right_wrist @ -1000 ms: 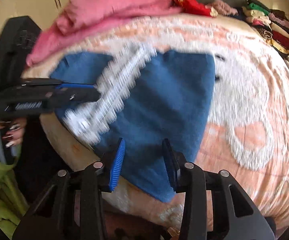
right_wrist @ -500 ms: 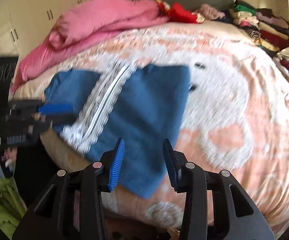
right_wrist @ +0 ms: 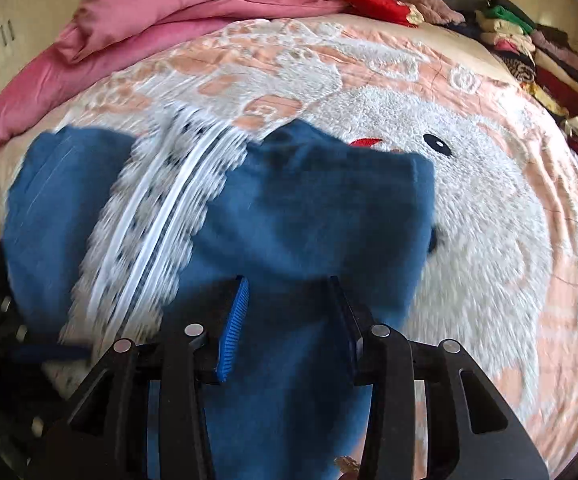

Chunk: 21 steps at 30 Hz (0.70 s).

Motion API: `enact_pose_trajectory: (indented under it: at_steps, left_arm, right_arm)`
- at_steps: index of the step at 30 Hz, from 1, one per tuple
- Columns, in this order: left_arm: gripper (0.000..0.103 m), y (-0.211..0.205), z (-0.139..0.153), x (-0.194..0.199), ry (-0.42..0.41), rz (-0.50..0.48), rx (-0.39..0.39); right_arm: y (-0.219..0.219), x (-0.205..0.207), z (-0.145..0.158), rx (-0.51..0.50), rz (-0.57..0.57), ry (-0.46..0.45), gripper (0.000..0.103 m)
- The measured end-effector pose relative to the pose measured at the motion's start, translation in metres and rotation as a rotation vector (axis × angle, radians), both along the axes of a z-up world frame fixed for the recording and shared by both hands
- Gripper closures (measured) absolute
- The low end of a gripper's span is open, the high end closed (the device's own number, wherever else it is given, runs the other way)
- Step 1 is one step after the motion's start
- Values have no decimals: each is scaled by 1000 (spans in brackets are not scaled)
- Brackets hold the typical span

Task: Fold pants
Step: 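Open both tools and release the folded pants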

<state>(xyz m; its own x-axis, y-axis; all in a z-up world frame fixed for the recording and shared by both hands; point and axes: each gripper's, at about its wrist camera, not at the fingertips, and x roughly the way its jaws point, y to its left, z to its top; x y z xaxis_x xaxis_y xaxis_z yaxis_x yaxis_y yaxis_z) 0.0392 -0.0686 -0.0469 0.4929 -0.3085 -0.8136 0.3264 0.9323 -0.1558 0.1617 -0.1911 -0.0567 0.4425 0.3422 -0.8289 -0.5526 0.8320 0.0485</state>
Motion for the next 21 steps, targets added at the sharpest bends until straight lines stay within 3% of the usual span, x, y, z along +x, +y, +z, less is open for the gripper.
enact_pose_trajectory:
  at_steps: [15, 18, 21]
  left_arm:
    - [78, 7, 4, 1, -4, 1, -47]
    - [71, 12, 13, 3, -32, 10, -47]
    - [68, 18, 24, 3, -55, 30, -53]
  right_arm:
    - [9, 62, 12, 58, -85, -2, 64]
    - [-2, 58, 29, 111, -107, -29, 61]
    - [-20, 49, 47, 163, -138, -57, 51]
